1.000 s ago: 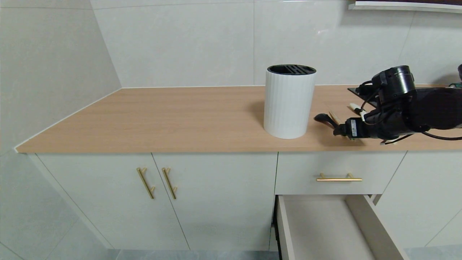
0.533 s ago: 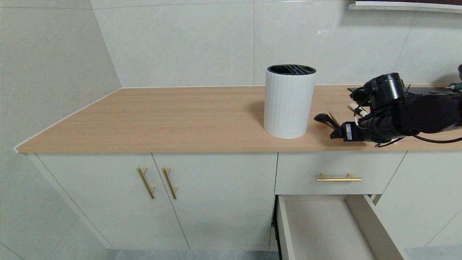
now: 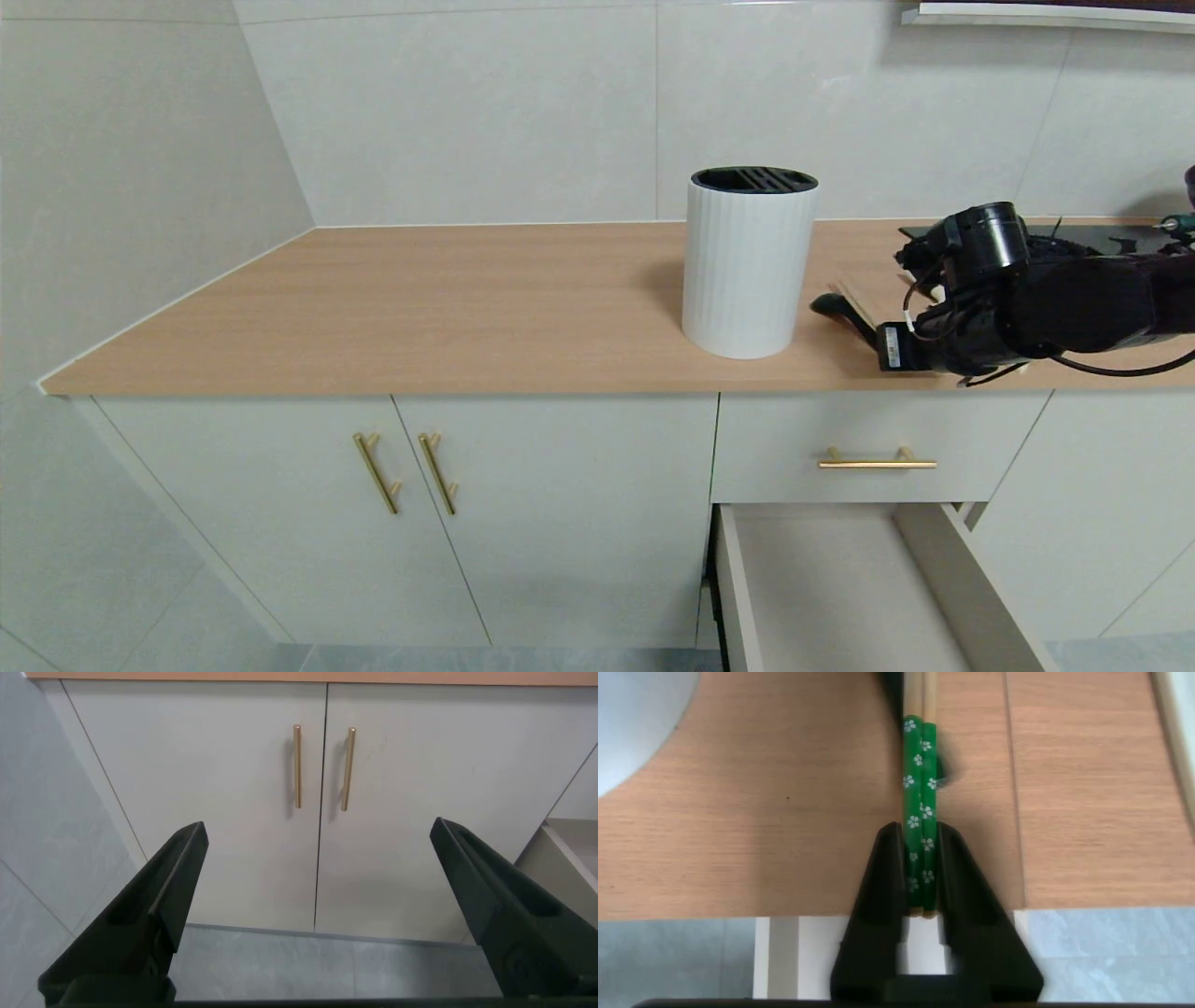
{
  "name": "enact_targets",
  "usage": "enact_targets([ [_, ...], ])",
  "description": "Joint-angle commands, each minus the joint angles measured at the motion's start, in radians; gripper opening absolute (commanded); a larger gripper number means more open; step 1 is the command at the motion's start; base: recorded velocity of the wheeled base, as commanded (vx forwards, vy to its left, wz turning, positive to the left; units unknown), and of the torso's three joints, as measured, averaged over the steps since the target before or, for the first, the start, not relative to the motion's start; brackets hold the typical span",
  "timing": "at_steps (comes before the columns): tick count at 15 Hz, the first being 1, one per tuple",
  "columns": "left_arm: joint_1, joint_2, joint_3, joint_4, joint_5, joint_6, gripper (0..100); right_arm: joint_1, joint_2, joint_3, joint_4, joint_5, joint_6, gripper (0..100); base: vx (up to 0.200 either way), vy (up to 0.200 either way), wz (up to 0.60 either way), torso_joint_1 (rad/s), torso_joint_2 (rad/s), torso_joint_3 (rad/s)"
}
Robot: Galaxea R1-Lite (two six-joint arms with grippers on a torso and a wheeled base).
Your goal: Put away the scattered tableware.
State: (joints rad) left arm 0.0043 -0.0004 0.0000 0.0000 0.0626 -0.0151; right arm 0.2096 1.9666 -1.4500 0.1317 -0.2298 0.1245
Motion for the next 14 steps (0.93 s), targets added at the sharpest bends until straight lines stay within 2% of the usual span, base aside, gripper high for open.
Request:
enact_targets([
  [1, 0.000, 0.000, 0.000, 0.000, 0.000, 0.000, 100, 0.001, -0.002, -0.001, 0.000, 0.000, 0.000, 0, 0.000, 0.000, 0.00, 0.000, 0.00, 0.000],
  [8, 0.000, 0.000, 0.000, 0.000, 0.000, 0.000, 100, -0.001, -0.126, 0.019, 0.003, -0.034, 0.014, 0, 0.000, 0.000, 0.00, 0.000, 0.00, 0.000],
  [10, 0.000, 0.000, 0.000, 0.000, 0.000, 0.000, 100, -0.002, -0.264, 0.083, 0.020, -0.028, 0.011, 0, 0.000, 0.000, 0.00, 0.000, 0.00, 0.000],
  [12, 0.000, 0.000, 0.000, 0.000, 0.000, 0.000, 100, 0.001, -0.413, 0.114, 0.132, -0.013, 0.011, 0, 0.000, 0.000, 0.00, 0.000, 0.00, 0.000],
  [14, 0.000, 0.000, 0.000, 0.000, 0.000, 0.000, 100, 0.007, -0.560, 0.122, 0.316, 0.055, 0.012, 0, 0.000, 0.000, 0.00, 0.000, 0.00, 0.000],
])
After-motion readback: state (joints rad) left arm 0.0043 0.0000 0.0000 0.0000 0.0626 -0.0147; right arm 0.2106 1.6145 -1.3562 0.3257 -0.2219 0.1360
